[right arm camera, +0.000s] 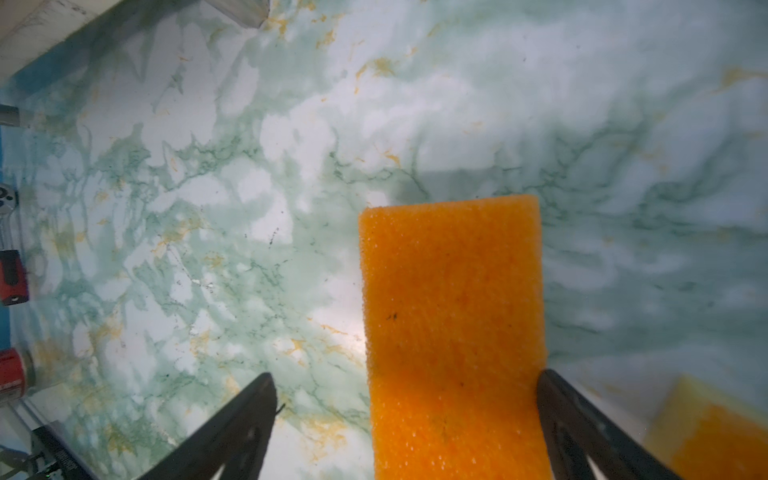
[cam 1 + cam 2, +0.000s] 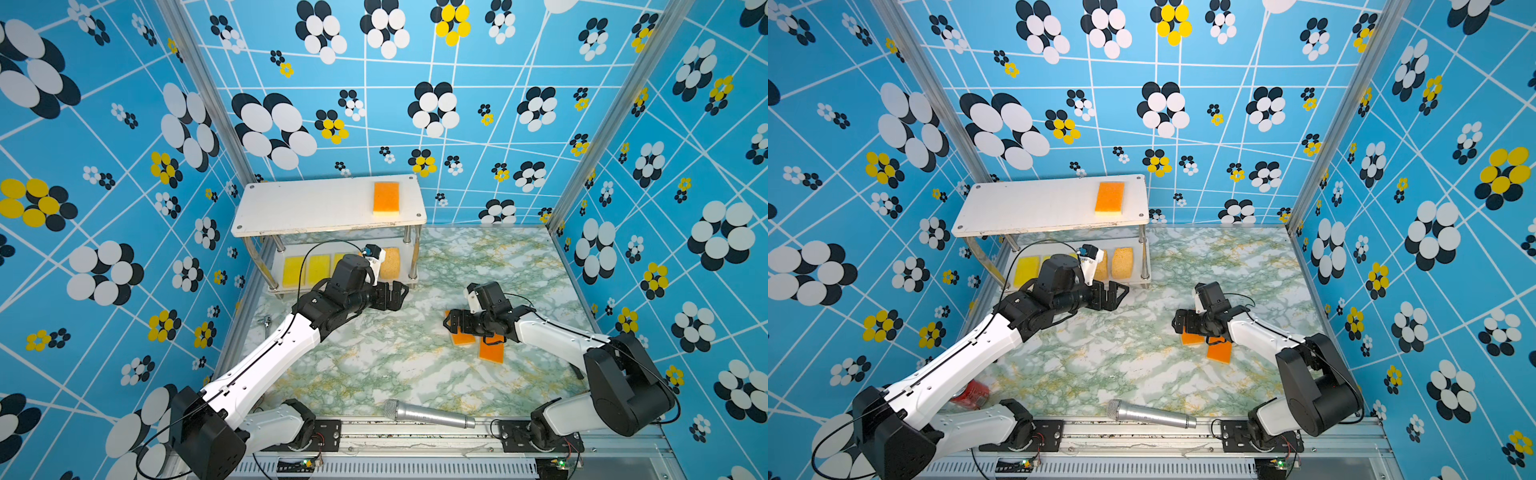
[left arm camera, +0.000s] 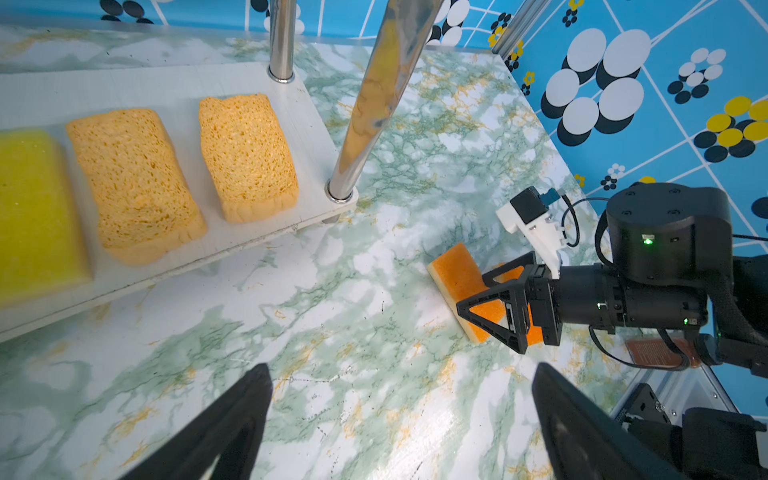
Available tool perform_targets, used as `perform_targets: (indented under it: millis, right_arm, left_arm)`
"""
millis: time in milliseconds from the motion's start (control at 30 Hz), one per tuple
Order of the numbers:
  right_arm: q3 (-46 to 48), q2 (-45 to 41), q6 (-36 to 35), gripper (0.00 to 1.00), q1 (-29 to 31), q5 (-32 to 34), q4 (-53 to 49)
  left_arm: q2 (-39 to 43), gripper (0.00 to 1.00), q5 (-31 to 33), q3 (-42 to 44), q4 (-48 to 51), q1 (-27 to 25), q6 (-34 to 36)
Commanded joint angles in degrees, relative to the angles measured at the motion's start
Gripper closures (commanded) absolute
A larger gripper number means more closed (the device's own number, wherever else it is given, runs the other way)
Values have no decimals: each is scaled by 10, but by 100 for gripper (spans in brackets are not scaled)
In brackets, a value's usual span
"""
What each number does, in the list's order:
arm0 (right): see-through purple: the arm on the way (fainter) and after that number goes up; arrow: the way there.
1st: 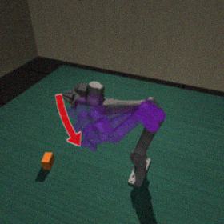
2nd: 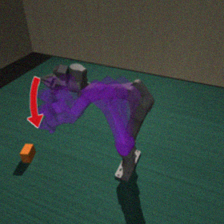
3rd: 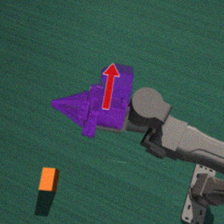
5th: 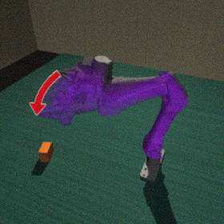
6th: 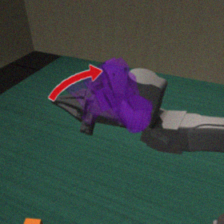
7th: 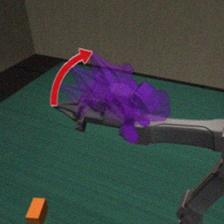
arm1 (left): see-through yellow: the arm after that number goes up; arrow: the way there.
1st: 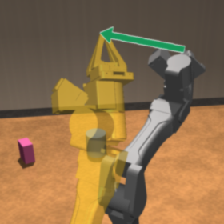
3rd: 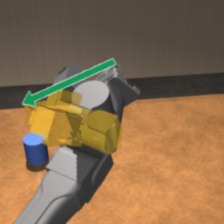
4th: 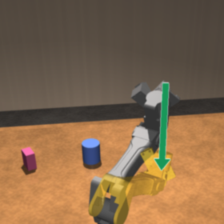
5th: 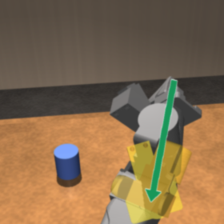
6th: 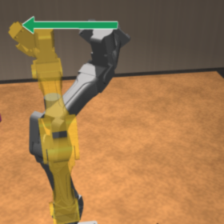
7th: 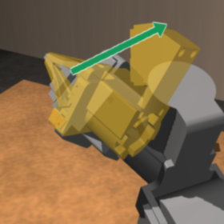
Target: Place and organize the cleaning sponges onto the shelf
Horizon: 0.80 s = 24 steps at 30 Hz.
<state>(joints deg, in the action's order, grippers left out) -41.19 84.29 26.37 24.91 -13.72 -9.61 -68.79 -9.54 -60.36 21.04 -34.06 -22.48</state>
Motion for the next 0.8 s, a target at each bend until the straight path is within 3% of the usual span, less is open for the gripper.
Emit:
perform_targets:
  millis: [0,267,500,767]
  right_arm:
    - [14,25,19,1,12,-69,29]
    - [33,52,76,1,30,-161,162]
    - [34,43,67,1,29,-149,156]
    - [24,-38,20,1,-2,-84,43]
  left_arm:
    - [7,1,-9,14,9,-7,2]
    - [-9,1,-7,35,13,-20,1]
    - [-10,1,13,82,-4,-55,-3]
    - [-43,1,1,111,-18,-93,0]
